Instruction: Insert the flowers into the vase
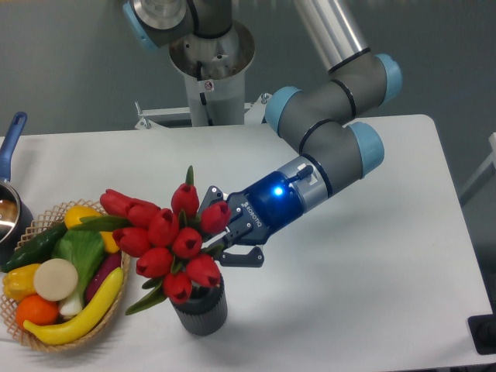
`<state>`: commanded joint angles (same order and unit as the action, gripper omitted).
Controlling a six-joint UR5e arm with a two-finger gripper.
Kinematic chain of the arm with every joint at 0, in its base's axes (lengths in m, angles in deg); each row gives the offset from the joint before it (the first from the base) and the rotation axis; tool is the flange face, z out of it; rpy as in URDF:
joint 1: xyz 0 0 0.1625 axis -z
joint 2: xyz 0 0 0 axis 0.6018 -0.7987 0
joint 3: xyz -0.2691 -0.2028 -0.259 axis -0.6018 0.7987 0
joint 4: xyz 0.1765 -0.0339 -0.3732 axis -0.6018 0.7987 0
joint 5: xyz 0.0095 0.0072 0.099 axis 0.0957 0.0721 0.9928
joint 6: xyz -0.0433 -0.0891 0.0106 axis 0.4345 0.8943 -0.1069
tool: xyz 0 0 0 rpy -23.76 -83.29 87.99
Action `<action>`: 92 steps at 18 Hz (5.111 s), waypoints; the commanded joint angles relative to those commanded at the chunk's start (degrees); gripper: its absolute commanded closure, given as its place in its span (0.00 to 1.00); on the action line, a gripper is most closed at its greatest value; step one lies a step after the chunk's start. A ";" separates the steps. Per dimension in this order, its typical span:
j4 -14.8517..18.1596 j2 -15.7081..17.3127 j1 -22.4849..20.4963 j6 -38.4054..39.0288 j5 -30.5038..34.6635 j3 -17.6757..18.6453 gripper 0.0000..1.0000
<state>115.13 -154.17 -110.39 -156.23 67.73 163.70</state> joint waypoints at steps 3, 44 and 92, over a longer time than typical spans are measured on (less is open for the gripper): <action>0.00 -0.88 0.00 0.00 1.14 0.18 0.79; -3.78 -5.28 0.26 -8.26 4.22 6.59 0.33; 6.59 22.24 -17.49 -35.07 61.18 2.99 0.00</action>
<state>121.72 -131.93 -127.88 -191.30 128.91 166.69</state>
